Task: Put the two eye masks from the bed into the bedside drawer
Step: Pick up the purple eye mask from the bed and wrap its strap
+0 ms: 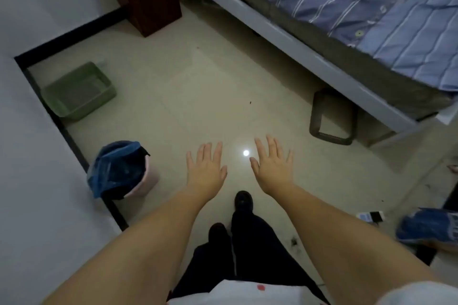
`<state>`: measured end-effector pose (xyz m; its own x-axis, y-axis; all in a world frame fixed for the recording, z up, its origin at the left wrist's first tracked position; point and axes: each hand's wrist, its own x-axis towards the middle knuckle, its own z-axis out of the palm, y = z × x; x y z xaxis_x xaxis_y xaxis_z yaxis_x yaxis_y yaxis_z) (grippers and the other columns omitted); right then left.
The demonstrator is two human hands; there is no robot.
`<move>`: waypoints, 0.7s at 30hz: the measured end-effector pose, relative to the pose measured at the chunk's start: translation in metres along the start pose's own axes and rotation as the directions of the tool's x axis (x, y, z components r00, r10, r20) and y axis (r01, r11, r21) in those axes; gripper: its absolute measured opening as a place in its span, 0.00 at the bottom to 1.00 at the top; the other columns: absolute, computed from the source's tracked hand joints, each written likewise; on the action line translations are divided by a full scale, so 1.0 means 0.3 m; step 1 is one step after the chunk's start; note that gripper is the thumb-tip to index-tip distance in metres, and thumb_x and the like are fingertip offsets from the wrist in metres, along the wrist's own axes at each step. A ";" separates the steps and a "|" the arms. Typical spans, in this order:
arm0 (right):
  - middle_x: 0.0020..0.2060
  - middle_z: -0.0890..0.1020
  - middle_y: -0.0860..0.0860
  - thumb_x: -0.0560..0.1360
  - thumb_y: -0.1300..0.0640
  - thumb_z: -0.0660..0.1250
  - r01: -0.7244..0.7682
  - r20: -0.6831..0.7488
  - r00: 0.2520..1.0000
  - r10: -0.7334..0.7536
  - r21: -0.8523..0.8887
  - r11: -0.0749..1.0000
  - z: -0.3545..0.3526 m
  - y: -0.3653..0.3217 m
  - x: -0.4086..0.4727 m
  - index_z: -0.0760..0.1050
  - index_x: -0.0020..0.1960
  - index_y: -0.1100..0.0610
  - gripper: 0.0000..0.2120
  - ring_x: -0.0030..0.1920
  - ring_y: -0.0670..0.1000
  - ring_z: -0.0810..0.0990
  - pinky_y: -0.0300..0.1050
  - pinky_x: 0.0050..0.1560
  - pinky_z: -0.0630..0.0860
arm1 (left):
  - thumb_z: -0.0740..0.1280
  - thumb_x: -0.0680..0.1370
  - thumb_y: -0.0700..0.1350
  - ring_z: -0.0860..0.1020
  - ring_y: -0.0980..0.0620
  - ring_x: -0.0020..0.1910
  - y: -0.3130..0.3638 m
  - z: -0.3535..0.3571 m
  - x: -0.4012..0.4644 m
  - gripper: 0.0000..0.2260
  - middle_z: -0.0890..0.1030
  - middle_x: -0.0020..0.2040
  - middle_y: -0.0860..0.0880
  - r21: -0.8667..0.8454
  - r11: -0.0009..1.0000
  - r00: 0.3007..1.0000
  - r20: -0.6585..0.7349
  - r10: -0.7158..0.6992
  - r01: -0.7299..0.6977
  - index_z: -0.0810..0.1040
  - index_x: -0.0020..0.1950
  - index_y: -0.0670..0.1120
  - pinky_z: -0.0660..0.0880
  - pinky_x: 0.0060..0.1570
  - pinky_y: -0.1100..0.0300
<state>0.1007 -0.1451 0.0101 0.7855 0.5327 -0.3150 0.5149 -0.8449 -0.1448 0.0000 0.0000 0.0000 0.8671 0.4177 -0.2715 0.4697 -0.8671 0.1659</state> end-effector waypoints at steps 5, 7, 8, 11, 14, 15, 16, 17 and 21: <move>0.77 0.47 0.52 0.80 0.44 0.45 -0.006 -0.010 1.000 0.006 0.011 1.000 -0.061 0.060 0.162 0.42 0.76 0.47 0.26 0.76 0.54 0.44 0.64 0.72 0.43 | 0.54 0.79 0.54 0.54 0.47 0.75 0.015 -0.051 0.189 0.28 0.57 0.76 0.44 -0.001 0.999 0.999 -0.024 -0.038 0.038 0.47 0.76 0.49 0.50 0.71 0.39; 0.77 0.48 0.53 0.80 0.44 0.45 -0.002 -0.022 1.000 0.002 0.001 1.000 -0.101 0.103 0.263 0.42 0.75 0.47 0.26 0.76 0.54 0.45 0.64 0.72 0.44 | 0.53 0.79 0.54 0.54 0.47 0.75 0.037 -0.085 0.298 0.28 0.56 0.76 0.44 -0.004 1.000 0.999 -0.024 -0.031 0.031 0.46 0.76 0.49 0.49 0.71 0.39; 0.77 0.48 0.53 0.80 0.44 0.45 -0.005 -0.024 1.000 0.005 -0.004 1.000 -0.125 0.128 0.322 0.42 0.75 0.47 0.26 0.76 0.54 0.45 0.64 0.72 0.44 | 0.53 0.79 0.54 0.53 0.47 0.75 0.047 -0.101 0.358 0.28 0.56 0.76 0.44 0.001 1.000 0.999 -0.028 -0.029 0.029 0.46 0.76 0.49 0.49 0.71 0.39; 0.77 0.48 0.53 0.79 0.43 0.44 0.001 -0.030 1.000 -0.002 -0.020 1.000 -0.207 0.202 0.507 0.42 0.75 0.47 0.26 0.76 0.55 0.46 0.64 0.72 0.44 | 0.53 0.79 0.53 0.54 0.47 0.75 0.092 -0.157 0.543 0.27 0.57 0.76 0.44 0.003 0.999 0.998 -0.051 -0.042 0.042 0.47 0.76 0.50 0.51 0.71 0.39; 0.77 0.48 0.53 0.79 0.41 0.43 0.044 -0.009 0.999 -0.044 -0.021 0.999 -0.297 0.275 0.682 0.43 0.75 0.47 0.27 0.76 0.55 0.45 0.63 0.72 0.42 | 0.53 0.79 0.53 0.55 0.46 0.74 0.155 -0.215 0.713 0.26 0.57 0.76 0.43 -0.038 0.996 0.994 -0.066 -0.085 0.082 0.50 0.75 0.51 0.51 0.71 0.39; 0.77 0.48 0.53 0.79 0.41 0.43 0.056 0.003 0.998 -0.056 -0.026 0.998 -0.327 0.296 0.743 0.43 0.75 0.47 0.27 0.76 0.55 0.45 0.63 0.72 0.42 | 0.54 0.79 0.53 0.56 0.46 0.74 0.176 -0.234 0.767 0.25 0.58 0.76 0.43 -0.045 0.994 0.992 -0.077 -0.099 0.096 0.52 0.75 0.51 0.51 0.70 0.38; 0.77 0.49 0.54 0.79 0.41 0.43 0.057 0.020 0.998 -0.057 -0.028 0.998 -0.355 0.314 0.803 0.44 0.75 0.47 0.27 0.76 0.55 0.45 0.64 0.72 0.42 | 0.54 0.79 0.53 0.56 0.46 0.74 0.194 -0.256 0.820 0.25 0.58 0.75 0.43 -0.062 0.992 0.990 -0.078 -0.117 0.113 0.53 0.75 0.51 0.52 0.70 0.38; 0.77 0.49 0.54 0.79 0.40 0.43 0.053 0.027 0.998 -0.052 -0.028 0.998 -0.381 0.326 0.862 0.44 0.75 0.47 0.27 0.76 0.55 0.45 0.64 0.72 0.43 | 0.54 0.79 0.54 0.56 0.45 0.74 0.205 -0.276 0.873 0.25 0.58 0.76 0.42 -0.074 0.989 0.988 -0.076 -0.132 0.126 0.53 0.75 0.50 0.52 0.70 0.38; 0.77 0.50 0.54 0.79 0.40 0.43 0.095 0.056 0.994 -0.094 -0.020 0.995 -0.459 0.308 1.095 0.45 0.75 0.48 0.28 0.76 0.55 0.46 0.64 0.72 0.43 | 0.53 0.79 0.54 0.56 0.46 0.74 0.178 -0.354 1.085 0.25 0.57 0.76 0.43 -0.094 0.979 0.979 -0.077 -0.186 0.179 0.53 0.75 0.49 0.50 0.71 0.39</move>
<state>0.4535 -0.0417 0.0226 0.7131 0.6064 -0.3519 0.5943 -0.7891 -0.1554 0.3251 0.1185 0.0212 0.7745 0.5918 -0.2235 0.6309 -0.7489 0.2029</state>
